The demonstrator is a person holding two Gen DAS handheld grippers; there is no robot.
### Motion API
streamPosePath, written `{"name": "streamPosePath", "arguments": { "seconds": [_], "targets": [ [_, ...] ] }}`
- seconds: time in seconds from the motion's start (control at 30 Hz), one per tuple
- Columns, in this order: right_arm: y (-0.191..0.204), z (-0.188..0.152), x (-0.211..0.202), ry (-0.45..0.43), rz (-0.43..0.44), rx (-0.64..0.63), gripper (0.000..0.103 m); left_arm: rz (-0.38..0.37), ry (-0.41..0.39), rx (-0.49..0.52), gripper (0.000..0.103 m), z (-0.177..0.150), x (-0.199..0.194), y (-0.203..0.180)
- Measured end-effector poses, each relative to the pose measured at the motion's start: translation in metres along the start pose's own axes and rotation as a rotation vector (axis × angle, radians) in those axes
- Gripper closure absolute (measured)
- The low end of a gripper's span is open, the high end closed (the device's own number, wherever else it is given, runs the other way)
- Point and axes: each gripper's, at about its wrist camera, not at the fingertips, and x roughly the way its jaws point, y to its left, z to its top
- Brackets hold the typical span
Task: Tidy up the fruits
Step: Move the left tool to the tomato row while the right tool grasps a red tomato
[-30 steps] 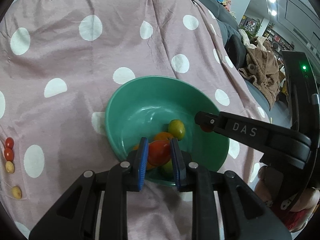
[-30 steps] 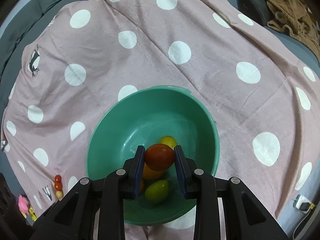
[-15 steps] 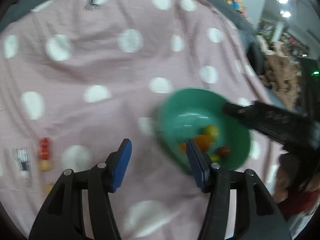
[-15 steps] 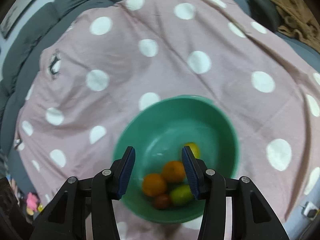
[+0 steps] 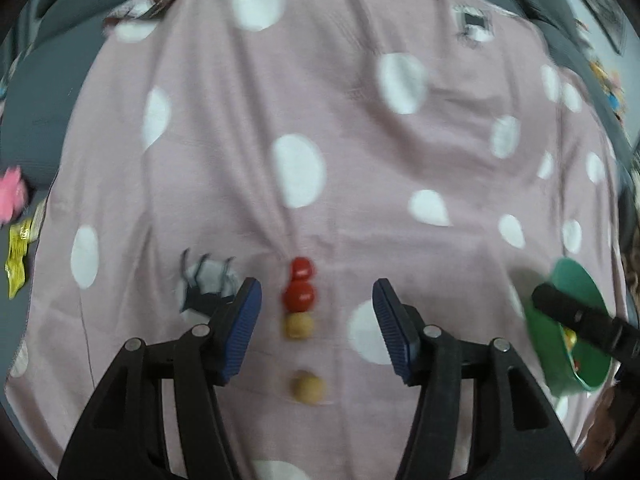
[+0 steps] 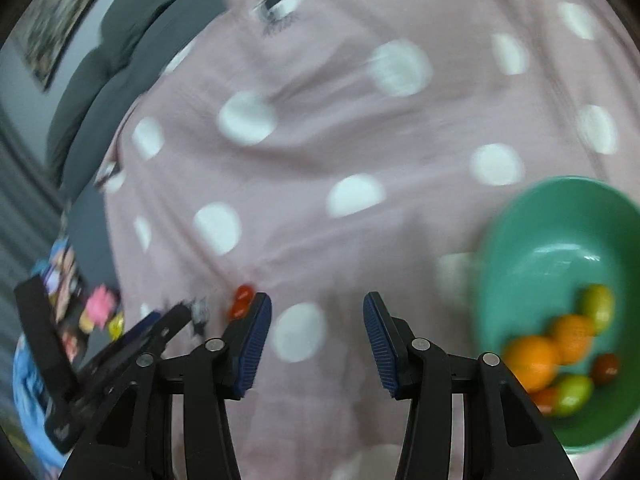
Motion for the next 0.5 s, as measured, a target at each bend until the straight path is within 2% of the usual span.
{"name": "streamPosePath", "arguments": {
  "seconds": [0.1,0.17,0.23,0.33,0.5],
  "targets": [
    [0.027,-0.005,0.034,0.064,0.047,-0.056,0.054,0.004,0.022,-0.07,0.052,0.002,0.01,0.024],
    [0.046,-0.009,0.065,0.136,0.062,-0.097,0.054,-0.002,0.031,-0.1,0.06,0.004,0.014,0.035],
    [0.055,-0.011,0.083,0.171,0.068,-0.111,0.054,-0.018,0.035,-0.129,0.066,0.005,0.019,0.045],
    [0.065,-0.011,0.12,0.24,0.122,-0.093,0.061,-0.061,0.047,-0.179,0.074,0.01,0.024,0.057],
    [0.07,-0.014,0.162,0.301,0.08,-0.073,0.066,-0.052,0.04,-0.212,0.077,0.015,0.024,0.07]
  ]
}}
